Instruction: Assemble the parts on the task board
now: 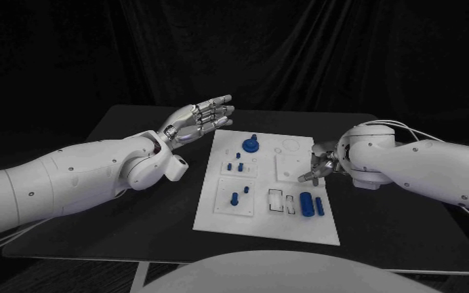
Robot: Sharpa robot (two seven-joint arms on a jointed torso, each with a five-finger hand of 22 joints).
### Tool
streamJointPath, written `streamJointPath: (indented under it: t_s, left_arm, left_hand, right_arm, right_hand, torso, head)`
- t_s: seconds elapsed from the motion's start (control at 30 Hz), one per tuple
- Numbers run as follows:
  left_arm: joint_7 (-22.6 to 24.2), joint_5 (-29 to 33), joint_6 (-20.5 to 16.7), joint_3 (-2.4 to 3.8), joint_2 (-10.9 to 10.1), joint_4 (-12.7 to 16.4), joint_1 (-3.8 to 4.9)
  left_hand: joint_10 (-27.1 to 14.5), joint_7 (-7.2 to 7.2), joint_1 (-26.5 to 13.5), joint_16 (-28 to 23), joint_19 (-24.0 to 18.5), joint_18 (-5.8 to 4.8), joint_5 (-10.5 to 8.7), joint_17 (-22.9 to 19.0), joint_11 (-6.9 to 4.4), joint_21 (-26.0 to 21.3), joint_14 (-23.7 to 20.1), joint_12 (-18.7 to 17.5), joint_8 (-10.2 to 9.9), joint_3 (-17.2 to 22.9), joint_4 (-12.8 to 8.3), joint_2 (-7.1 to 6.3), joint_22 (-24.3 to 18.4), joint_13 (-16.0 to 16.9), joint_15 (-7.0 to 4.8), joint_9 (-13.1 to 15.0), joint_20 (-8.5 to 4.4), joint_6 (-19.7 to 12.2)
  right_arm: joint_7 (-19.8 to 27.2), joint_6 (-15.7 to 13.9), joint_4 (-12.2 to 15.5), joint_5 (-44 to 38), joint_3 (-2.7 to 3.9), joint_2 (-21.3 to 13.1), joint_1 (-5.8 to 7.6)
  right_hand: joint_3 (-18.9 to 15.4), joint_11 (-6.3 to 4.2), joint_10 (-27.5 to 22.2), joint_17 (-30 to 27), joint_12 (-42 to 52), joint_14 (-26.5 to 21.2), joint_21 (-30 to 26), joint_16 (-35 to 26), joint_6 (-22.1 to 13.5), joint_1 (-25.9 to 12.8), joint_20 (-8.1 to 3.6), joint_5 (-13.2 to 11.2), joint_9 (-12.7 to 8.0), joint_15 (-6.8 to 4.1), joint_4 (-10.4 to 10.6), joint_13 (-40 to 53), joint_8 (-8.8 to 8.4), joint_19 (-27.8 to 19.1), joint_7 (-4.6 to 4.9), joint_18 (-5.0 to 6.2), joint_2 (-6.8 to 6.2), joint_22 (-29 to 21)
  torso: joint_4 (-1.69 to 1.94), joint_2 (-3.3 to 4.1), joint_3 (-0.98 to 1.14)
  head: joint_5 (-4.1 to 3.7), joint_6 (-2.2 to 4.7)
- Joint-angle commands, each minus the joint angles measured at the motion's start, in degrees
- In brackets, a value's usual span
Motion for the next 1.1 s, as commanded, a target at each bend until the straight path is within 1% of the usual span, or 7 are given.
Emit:
streamJointPath:
  t_s: [0.03, 0.23, 0.43, 0.6, 0.8, 0.93, 1.1]
  left_arm:
    - [4.6, -0.2, 1.3, 0.07, 0.3, -0.1, -0.06]
    - [4.3, -0.2, 1.8, 0.07, 0.7, -0.5, -0.22]
    - [4.0, -0.2, 2.1, 0.07, 0.7, -0.6, -0.32]
    - [3.8, -0.2, 2.1, 0.07, 0.8, -0.7, -0.39]
    - [3.6, -0.2, 2.4, 0.06, 1.0, -0.8, -0.52]
    - [3.5, -0.2, 2.6, 0.06, 1.2, -0.9, -0.63]
    - [3.4, -0.2, 2.8, 0.06, 1.4, -1.0, -0.75]
  left_hand:
    - [-0.1, -0.13, 0.8, 0.2, -0.5, -0.95, 0.38, 0.1, 0.58, 0.0, 0.3, 0.3, 0.2, 0.4, 0.0, 0.02, -0.1, 0.0, -0.04, 0.0, 0.0, 0.3]
    - [-0.2, -0.09, 1.7, 0.2, -0.7, -1.01, 0.89, 0.0, 0.72, -0.2, 0.1, 0.5, 0.2, 1.0, -0.3, -0.03, -0.4, 0.0, 0.03, 0.1, 0.0, 0.7]
    - [-0.3, -0.09, 2.2, 0.2, -1.0, -1.06, 1.21, 0.0, 0.78, -0.3, 0.0, 0.5, 0.2, 1.3, -0.4, -0.04, -0.7, 0.0, 0.0, 0.1, 0.0, 0.7]
    - [-0.3, -0.1, 2.3, 0.1, -1.1, -1.1, 1.35, 0.0, 0.8, -0.4, -0.1, 0.6, 0.2, 1.4, -0.4, -0.07, -0.9, 0.0, -0.01, 0.1, 0.01, 0.8]
    - [-0.3, -0.1, 2.4, 0.2, -1.2, -1.12, 1.41, 0.0, 0.8, -0.4, -0.1, 0.6, 0.2, 1.4, -0.4, -0.09, -0.9, 0.0, -0.01, 0.1, 0.01, 0.8]
    - [-0.4, -0.11, 2.5, 0.1, -1.2, -1.14, 1.53, 0.0, 0.82, -0.4, -0.1, 0.6, 0.2, 1.5, -0.4, -0.1, -1.0, 0.0, 0.0, 0.1, 0.01, 0.8]
    - [-0.4, -0.12, 2.6, 0.1, -1.3, -1.15, 1.58, 0.0, 0.83, -0.5, -0.2, 0.6, 0.2, 1.6, -0.4, -0.1, -1.1, 0.0, 0.01, 0.1, 0.01, 0.7]
  right_arm:
    - [-3.2, 2.1, -0.6, -0.9, 0.02, 0.6, -0.21]
    - [-3.0, 1.4, -1.2, -1.0, 0.02, 1.4, -0.48]
    - [-3.1, 2.3, -1.9, -1.0, 0.02, 2.1, -1.11]
    - [-3.2, 3.2, -2.5, -1.0, 0.02, 2.5, -1.71]
    - [-3.2, 3.5, -3.1, -1.0, 0.02, 2.9, -1.99]
    - [-3.3, 3.5, -3.3, -1.0, 0.02, 3.0, -2.06]
    - [-3.3, 4.1, -3.3, -1.0, 0.02, 3.1, -2.11]
  right_hand:
    - [-0.4, -0.35, 6.1, 13.2, 0.1, 5.5, 0.0, -0.2, -0.6, -0.7, -0.32, -0.6, 0.2, -0.37, -0.2, 15.1, -0.34, 3.5, 0.09, -0.9, -0.2, 12.8]
    - [-0.5, -0.09, 6.1, 12.9, 0.1, 5.5, -0.1, -0.3, -2.1, -1.1, -0.29, -0.9, 0.6, -0.21, -0.4, 15.1, -1.22, 3.4, 0.47, -0.87, -0.34, 12.7]
    - [-0.5, 0.36, 6.1, 12.5, 0.1, 5.4, -0.4, -0.5, -4.1, -1.3, -0.05, -0.5, 2.0, 0.13, -0.7, 15.1, -1.7, 3.2, 0.96, -0.78, -0.82, 12.6]
    - [-0.4, 0.52, 6.1, 12.1, 0.1, 5.3, -0.8, -0.7, -4.8, -1.3, 0.14, 0.7, 3.4, 0.29, -1.0, 15.1, -1.5, 3.0, 1.09, -0.67, -1.11, 12.5]
    - [-0.4, 0.55, 6.1, 12.0, 0.1, 5.3, -1.0, -0.8, -5.0, -1.6, 0.21, 1.1, 4.4, 0.33, -0.9, 15.1, -1.24, 2.9, 1.12, -0.62, -1.31, 12.4]
    - [-0.4, 0.55, 6.1, 12.1, 0.1, 5.3, -1.0, -0.7, -5.2, -2.0, 0.24, 1.0, 5.0, 0.34, -0.7, 15.1, -1.08, 2.9, 1.11, -0.63, -1.39, 12.4]
    - [-0.4, 0.46, 6.1, 12.1, 0.1, 5.3, -0.9, -0.7, -5.3, -2.9, 0.24, -0.4, 6.9, 0.28, -0.1, 15.1, -0.52, 2.9, 1.01, -0.62, -1.47, 12.4]
  torso:
    - [0.06, 0.0, -0.01]
    - [0.09, -0.02, 0.01]
    - [0.12, 0.01, 0.0]
    - [0.07, -0.04, -0.01]
    - [0.06, -0.03, 0.01]
    - [0.06, -0.02, 0.01]
    - [0.05, 0.01, 0.01]
  head:
    - [-0.04, -0.01]
    - [-0.23, -0.01]
    - [-0.43, -0.01]
    - [-0.34, -0.01]
    - [-0.34, -0.01]
    - [-0.33, -0.01]
    - [-0.31, -0.01]
